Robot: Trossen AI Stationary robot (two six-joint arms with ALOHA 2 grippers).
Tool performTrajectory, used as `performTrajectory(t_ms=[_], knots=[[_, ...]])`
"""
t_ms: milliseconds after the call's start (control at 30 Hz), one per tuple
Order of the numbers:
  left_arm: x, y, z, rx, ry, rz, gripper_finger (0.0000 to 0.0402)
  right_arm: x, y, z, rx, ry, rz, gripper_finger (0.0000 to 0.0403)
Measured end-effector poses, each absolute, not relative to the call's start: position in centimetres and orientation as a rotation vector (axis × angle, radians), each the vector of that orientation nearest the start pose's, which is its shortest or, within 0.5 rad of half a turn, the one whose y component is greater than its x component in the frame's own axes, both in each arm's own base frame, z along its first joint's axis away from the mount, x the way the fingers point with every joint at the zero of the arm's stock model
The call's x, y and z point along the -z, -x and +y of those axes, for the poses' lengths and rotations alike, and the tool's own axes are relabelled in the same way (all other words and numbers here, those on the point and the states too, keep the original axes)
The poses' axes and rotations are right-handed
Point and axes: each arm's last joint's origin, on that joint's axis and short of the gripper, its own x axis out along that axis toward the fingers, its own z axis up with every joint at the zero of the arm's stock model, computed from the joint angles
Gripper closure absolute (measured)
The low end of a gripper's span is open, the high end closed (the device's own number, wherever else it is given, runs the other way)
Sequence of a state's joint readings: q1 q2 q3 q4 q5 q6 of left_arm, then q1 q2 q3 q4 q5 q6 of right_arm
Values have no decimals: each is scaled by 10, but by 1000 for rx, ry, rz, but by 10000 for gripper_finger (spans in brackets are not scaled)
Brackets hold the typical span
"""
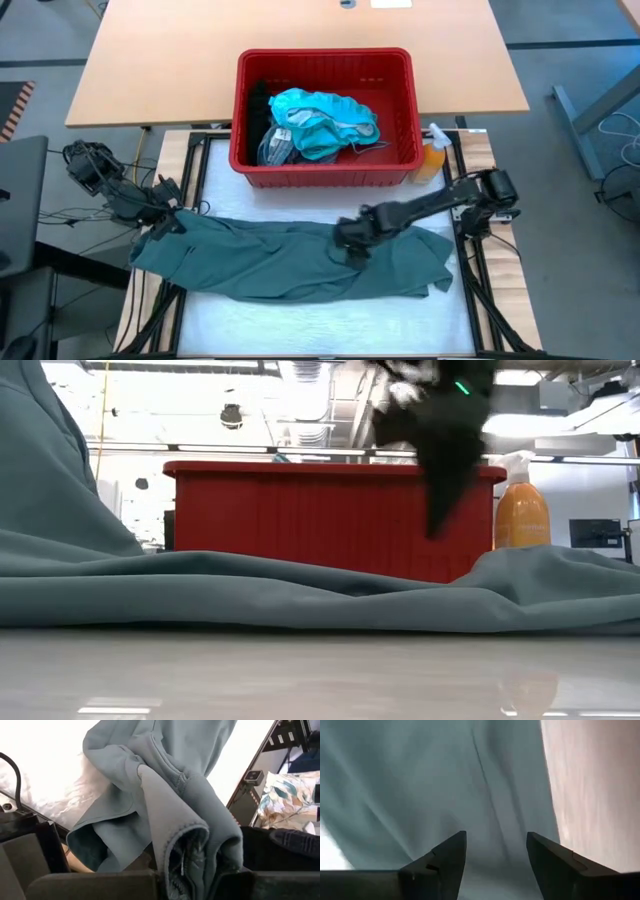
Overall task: Fold Laundry from Bin
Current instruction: Fold the light blue pants
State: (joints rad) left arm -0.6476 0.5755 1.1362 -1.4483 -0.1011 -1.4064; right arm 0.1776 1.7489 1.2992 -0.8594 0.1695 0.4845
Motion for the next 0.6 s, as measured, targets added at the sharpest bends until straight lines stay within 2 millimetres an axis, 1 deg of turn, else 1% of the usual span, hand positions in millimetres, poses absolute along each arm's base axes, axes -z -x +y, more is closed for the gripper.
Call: performTrajectory(t_ms=[67, 133, 233, 300, 367, 400, 533, 600], knots=[[-353, -30, -19, -165, 962, 998, 372, -206, -312, 51, 316, -224, 1309, 174], [-353, -30, -19, -167, 962, 997, 372, -202, -292, 47, 346, -253, 1329, 179], [-353, -30, -18, -173, 960, 990, 372, -200, -269, 43, 400, -278, 1316, 184], [-353, -30, -18, -182, 964, 983, 372, -202, -255, 41, 443, -296, 1289, 186], [-353, -30, -18, -193, 972, 976, 372, -206, -244, 41, 462, -314, 1259, 188], [-353, -30, -18, -196, 977, 976, 372, -204, -239, 39, 470, -320, 1260, 188], [-353, -30, -18, -209, 987, 971, 372, -187, -222, 37, 439, -376, 1349, 195], [-353, -30, -17, -221, 987, 962, 372, -181, -216, 39, 426, -396, 1385, 219]])
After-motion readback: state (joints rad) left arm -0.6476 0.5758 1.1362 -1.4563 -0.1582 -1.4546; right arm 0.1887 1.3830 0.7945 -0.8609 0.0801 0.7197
